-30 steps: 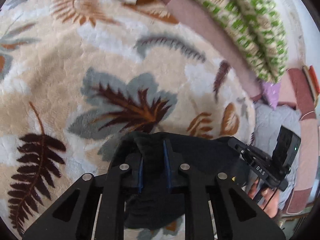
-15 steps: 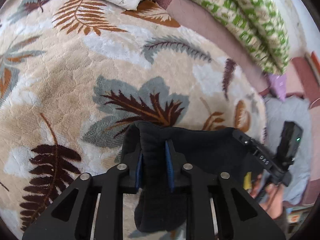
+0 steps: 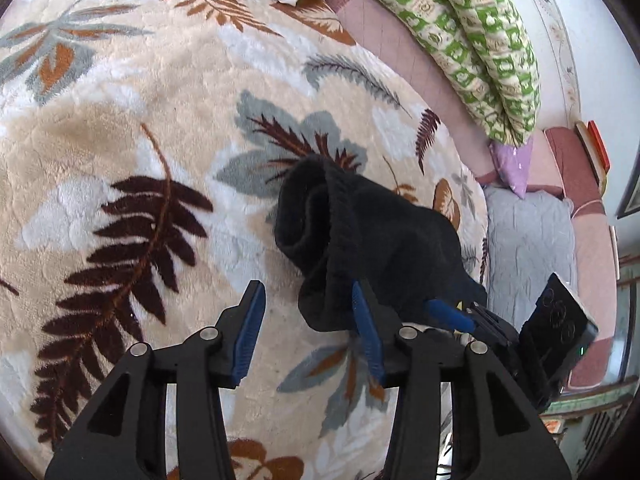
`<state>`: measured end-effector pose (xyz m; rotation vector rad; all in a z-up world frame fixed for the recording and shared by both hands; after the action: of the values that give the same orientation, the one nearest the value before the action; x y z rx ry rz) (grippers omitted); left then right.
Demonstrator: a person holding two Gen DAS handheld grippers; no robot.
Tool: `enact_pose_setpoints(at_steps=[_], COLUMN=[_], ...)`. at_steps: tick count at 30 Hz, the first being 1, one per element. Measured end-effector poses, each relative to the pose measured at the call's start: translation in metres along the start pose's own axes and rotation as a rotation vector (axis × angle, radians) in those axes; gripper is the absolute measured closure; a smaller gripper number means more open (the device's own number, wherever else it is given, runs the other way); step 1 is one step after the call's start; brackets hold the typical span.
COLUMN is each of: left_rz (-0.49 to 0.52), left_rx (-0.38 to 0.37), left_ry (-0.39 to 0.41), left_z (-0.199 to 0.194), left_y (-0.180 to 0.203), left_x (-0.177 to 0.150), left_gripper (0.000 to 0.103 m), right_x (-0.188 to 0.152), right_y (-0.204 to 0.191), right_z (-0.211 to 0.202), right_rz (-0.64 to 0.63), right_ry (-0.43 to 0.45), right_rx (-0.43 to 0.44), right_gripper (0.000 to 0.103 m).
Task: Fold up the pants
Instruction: 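Grasp the folded pants edge with the left gripper beside the right gripper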
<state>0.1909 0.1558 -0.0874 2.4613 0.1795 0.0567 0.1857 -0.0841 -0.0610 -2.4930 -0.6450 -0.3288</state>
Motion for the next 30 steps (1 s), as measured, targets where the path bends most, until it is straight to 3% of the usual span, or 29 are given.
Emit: enact_pose_setpoints(at_steps=[4, 8, 11, 13, 14, 15, 17, 22, 25, 27, 30], left_rz=[0.031, 0.001, -0.015, -0.02, -0.019, -0.009, 0.013, 0.058, 0.069, 0.094, 0.233], left_rx=[0.026, 0.037, 0.046, 0.047, 0.05, 0.054, 0.057, 0.118, 0.156, 0.2, 0.345], left_ry=[0.03, 0.034, 0.033, 0.031, 0.029, 0.027, 0.022, -0.021, -0.022, 0.019, 0.083], left_z=[-0.013, -0.018, -0.018, -0.017, -0.016, -0.015, -0.01, 0.019, 0.031, 0.028, 0.021], left_y=[-0.003, -0.021, -0.032, -0.037, -0.037, -0.034, -0.028, -0.008, 0.001, 0.007, 0.024], left_x=[-0.012, -0.017, -0.02, -0.022, -0.022, -0.022, -0.022, -0.014, -0.006, -0.003, -0.004], left_gripper=[0.06, 0.06, 0.06, 0.06, 0.06, 0.06, 0.06, 0.06, 0.06, 0.06, 0.06], right_x=[-0.01, -0.012, 0.002, 0.01, 0.015, 0.022, 0.037, 0.065, 0.07, 0.072, 0.074], right_y=[-0.058, -0.1, -0.119, -0.122, -0.12, -0.117, -0.106, -0.066, -0.056, -0.056, -0.053], right_z=[0.04, 0.062, 0.082, 0.094, 0.099, 0.103, 0.098, 0.055, 0.044, 0.04, 0.037], right_rz=[-0.228, -0.404, -0.49, -0.546, -0.57, -0.561, -0.468, -0.174, -0.115, -0.112, -0.09], right_ry=[-0.059, -0.019, 0.012, 0.018, -0.002, -0.043, -0.058, 0.053, 0.078, 0.084, 0.093], right_rx=[-0.148, -0.33, -0.494, -0.6, -0.608, -0.588, -0.497, -0.253, -0.21, -0.208, -0.185], right_gripper=[0.063, 0.049, 0.047, 0.051, 0.072, 0.098, 0.098, 0.098, 0.098, 0.098, 0.098])
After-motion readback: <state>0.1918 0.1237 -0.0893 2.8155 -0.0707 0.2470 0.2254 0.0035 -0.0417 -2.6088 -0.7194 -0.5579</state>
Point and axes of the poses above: each gripper's, at about its wrist camera, not at the fingertips, and z roughly the way its jaws point, y to its right, x to its top, the point moved 3 cm from there along z, roughly the way its jaws point, and after that the axes turned 13 degrees about -y, right-handed, at the moved point
